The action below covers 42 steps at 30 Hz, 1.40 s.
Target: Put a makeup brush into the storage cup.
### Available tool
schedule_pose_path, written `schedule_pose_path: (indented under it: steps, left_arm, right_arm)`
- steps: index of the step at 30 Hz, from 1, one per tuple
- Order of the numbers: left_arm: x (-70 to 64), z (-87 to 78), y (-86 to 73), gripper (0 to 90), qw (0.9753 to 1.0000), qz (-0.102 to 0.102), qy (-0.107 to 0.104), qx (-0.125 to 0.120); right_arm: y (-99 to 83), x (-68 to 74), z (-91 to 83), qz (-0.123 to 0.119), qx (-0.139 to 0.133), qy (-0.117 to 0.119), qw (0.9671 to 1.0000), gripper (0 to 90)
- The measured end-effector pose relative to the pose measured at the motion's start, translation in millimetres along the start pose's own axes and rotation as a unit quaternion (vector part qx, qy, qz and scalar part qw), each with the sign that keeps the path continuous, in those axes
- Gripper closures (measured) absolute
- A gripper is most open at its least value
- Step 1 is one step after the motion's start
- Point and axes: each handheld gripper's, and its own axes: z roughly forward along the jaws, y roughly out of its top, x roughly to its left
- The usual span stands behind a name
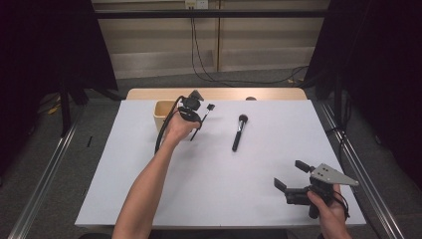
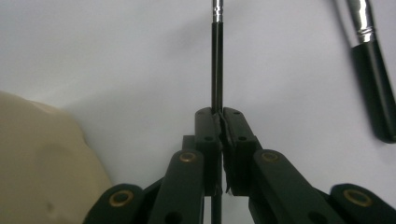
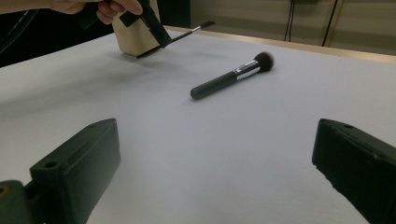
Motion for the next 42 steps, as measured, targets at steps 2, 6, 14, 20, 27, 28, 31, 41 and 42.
schedule_pose_path:
  steps: [2,6,14,20,27,28,31,41,42]
  left_arm:
    - [1.0,-3.8,-2.4,85.9,0.9999,-0.002,0.002,-0.013]
    - [1.5,-12.2,-5.5,85.9,0.9995,0.001,-0.002,-0.032]
    - [3.9,-23.0,-12.3,85.9,0.9964,0.014,-0.024,-0.08]
    - [6.8,-29.7,-16.7,85.9,0.9927,0.015,-0.041,-0.112]
    - [13.0,-35.1,-23.9,85.8,0.9873,0.022,-0.046,-0.15]
    - [13.6,-35.5,-24.9,85.8,0.9865,0.023,-0.045,-0.156]
    - [15.6,-37.6,-28.6,85.8,0.9819,0.021,-0.044,-0.183]
    - [25.1,-47.3,-36.5,85.7,0.9676,0.016,-0.062,-0.244]
    - [25.8,-48.7,-37.2,85.7,0.9653,0.017,-0.063,-0.253]
  right_arm:
    - [0.1,-0.1,0.6,-0.001,0.001,-0.001,1.0,0.6]
    - [0.2,0.3,0.7,-0.001,0.0,-0.001,1.0,0.6]
    - [0.2,-0.2,0.9,0.001,0.0,-0.002,1.0,0.6]
    - [0.2,-0.3,1.0,0.002,0.0,-0.002,1.0,0.6]
    - [0.2,-0.5,1.0,0.003,0.001,-0.005,1.0,0.5]
    - [0.1,-0.6,0.9,0.003,0.001,-0.005,1.0,0.5]
    - [0.1,-1.0,0.9,0.003,0.0,-0.007,1.0,0.6]
    - [0.4,-0.7,1.2,0.002,-0.001,-0.007,1.0,0.6]
    - [0.3,-0.8,1.2,0.002,-0.001,-0.006,1.0,0.6]
